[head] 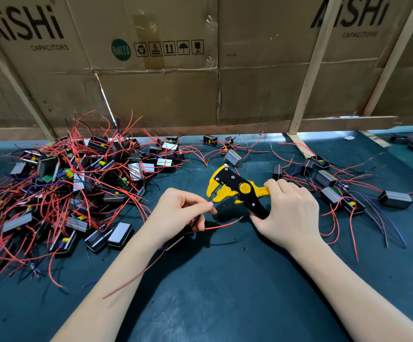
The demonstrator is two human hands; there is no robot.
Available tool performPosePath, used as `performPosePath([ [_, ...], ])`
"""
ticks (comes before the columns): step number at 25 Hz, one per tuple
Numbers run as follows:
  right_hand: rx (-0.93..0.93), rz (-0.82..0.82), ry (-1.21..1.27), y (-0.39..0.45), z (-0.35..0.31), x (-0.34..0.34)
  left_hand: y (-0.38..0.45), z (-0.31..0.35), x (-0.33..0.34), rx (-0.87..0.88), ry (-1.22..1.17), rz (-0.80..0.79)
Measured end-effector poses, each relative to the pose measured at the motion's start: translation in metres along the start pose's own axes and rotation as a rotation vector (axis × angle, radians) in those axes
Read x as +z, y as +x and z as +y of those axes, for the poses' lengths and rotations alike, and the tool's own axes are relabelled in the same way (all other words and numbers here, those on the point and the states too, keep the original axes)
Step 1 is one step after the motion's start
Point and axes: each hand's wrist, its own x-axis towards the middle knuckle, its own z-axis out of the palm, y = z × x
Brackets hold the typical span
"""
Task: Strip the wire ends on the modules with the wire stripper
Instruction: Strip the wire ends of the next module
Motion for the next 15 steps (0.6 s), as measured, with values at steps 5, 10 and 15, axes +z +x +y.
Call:
performPosePath([
  [5, 0.008, -0.01, 0.006, -0.0004, -0.0018, 0.0013, 0.0009, -0.0005, 0.0001, -0.02, -0.028, 0.016],
  [10, 0.003, 0.0, 0.021, -0.0009, -0.0017, 0.0015, 0.0003, -0.0004, 0.0005, -0.021, -0.027, 0.008],
  [15, -0.003, 0.007, 0.015, -0.0014, -0.0018, 0.0002, -0.0002, -0.0001, -0.0002, -0.01, -0.021, 0.009],
])
